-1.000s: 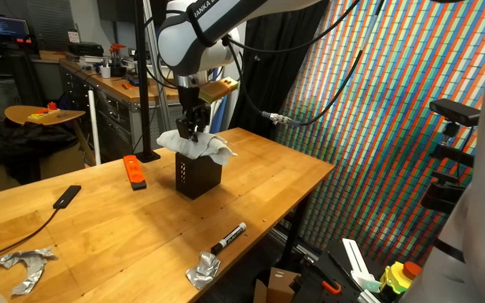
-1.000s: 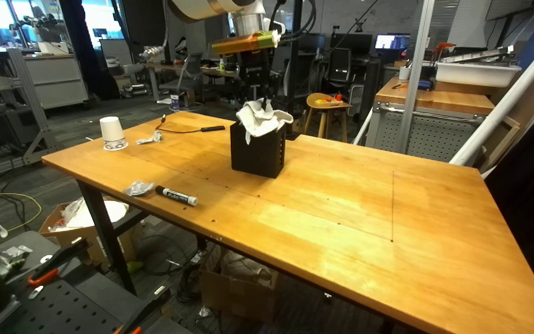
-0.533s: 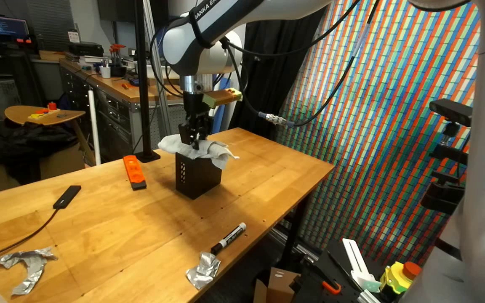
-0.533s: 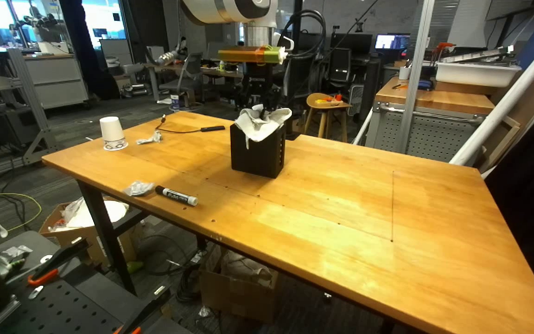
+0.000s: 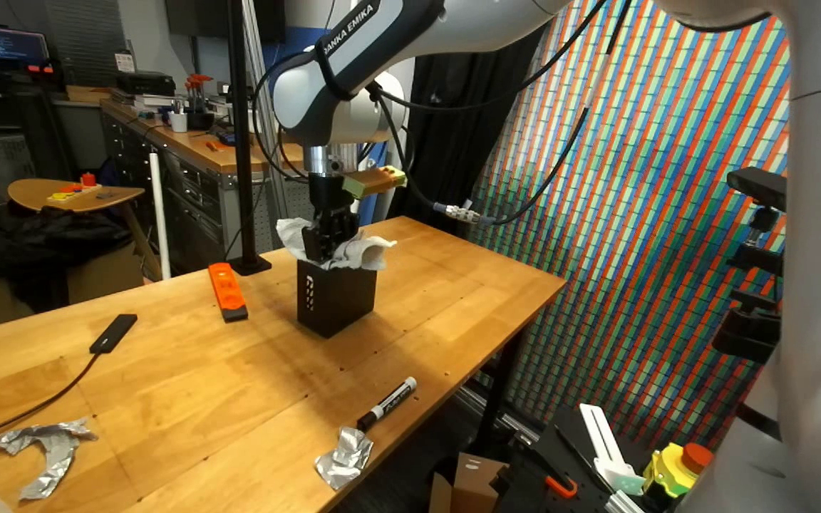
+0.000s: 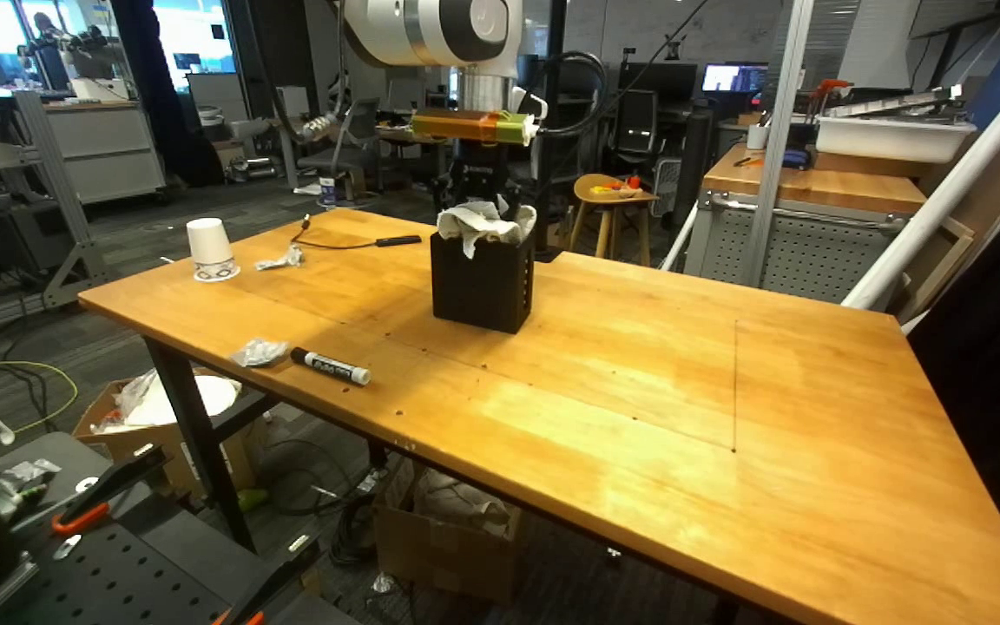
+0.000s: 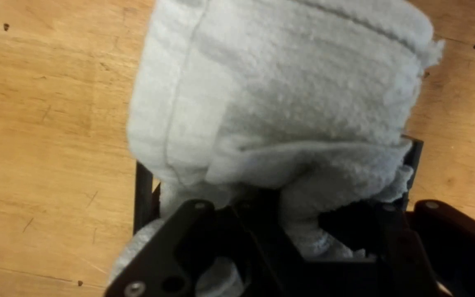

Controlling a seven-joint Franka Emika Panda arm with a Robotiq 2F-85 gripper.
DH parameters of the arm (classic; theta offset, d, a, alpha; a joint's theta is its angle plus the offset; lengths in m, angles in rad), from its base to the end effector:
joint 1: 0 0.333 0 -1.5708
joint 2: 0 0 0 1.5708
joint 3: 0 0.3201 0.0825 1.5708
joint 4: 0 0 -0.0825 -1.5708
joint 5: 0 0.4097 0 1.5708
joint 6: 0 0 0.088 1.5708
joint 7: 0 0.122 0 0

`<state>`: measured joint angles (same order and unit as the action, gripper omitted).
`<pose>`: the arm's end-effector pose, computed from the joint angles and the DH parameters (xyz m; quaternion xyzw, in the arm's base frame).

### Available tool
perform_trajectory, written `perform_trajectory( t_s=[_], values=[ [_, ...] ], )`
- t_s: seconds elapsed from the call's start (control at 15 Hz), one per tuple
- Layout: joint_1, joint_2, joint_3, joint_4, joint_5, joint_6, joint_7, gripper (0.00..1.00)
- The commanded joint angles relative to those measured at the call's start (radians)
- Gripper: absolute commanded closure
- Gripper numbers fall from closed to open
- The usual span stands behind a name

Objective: Pick up the cloth from the table and put it in the box

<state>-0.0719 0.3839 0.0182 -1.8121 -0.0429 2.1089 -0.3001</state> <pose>0.6528 -0.0383 0.2969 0.9899 0.1339 -0.0453 0.0066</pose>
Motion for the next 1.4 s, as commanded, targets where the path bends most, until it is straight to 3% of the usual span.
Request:
perform_trajectory(
  t_s=[0.0, 0.47, 0.53, 0.6, 0.73, 1.13, 1.2, 1.33],
  values=[
    [-0.004, 0.035, 0.012, -0.01, 0.02, -0.002, -0.044, 0.94],
    [-0.003, 0.008, 0.012, -0.006, 0.008, -0.014, -0.063, 0.93],
    [-0.002, -0.003, 0.009, -0.007, 0.003, -0.015, -0.057, 0.82],
    [-0.002, -0.015, 0.007, -0.009, 0.0, -0.013, -0.055, 0.53],
    [0.002, -0.046, -0.001, -0.015, -0.017, -0.01, -0.043, 0.48],
    [0.008, -0.148, -0.012, -0.033, -0.045, 0.0, -0.026, 0.02],
    [0.009, -0.159, -0.011, -0.036, -0.047, 0.001, -0.026, 0.02],
    [0.011, -0.174, -0.011, -0.041, -0.047, 0.004, -0.023, 0.32]
  ],
)
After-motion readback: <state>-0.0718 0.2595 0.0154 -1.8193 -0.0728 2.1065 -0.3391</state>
